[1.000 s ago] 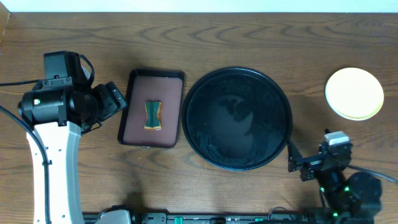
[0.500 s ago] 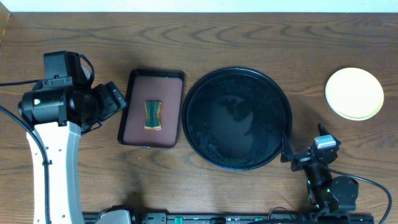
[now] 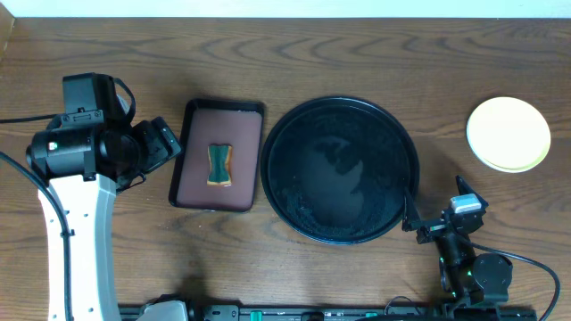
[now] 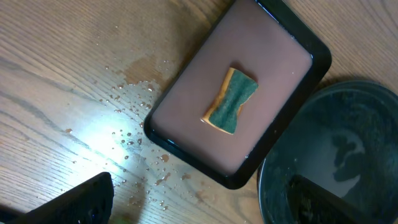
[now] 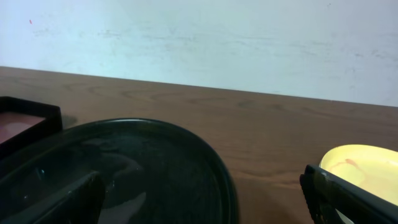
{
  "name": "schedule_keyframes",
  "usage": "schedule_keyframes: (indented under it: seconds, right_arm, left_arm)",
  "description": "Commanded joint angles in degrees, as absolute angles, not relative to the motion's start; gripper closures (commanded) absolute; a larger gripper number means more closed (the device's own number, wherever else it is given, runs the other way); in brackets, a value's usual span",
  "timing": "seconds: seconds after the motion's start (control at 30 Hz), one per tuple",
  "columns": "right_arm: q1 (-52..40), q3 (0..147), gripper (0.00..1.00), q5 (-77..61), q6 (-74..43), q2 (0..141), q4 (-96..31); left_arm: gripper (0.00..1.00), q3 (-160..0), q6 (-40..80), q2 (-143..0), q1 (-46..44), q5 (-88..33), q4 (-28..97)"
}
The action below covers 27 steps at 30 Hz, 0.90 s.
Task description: Clean dirty plates on tray and stack at the side
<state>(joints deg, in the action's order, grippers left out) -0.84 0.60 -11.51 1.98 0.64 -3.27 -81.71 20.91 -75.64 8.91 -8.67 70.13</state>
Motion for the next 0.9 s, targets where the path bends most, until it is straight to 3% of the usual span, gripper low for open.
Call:
schedule_keyframes:
  seconds: [0.0,0.37,0.53,0.87]
  right_arm:
    - [-1.2,0.3,0.01,-11.0,2.2,0.3,-3.2]
    - [-1.2,0.3,0.01,-11.0,2.2,0.3,-3.2]
    - [-1.2,0.3,0.01,-11.0,2.2,0.3,-3.2]
    - [-1.2,0.3,0.01,-11.0,2.2,0.3,-3.2]
  left_arm:
    - [0.1,-82.7,20.4,-75.6,9.0,-8.4,70.3]
    - [0.11,-82.5,20.3,-74.7,8.9,-8.3,70.3]
    - [0.1,-78.8,20.0,-67.7,5.2,-3.1,68.1]
    - [0.1,-53.2,14.6,-45.0,-1.1,-3.2,28.2]
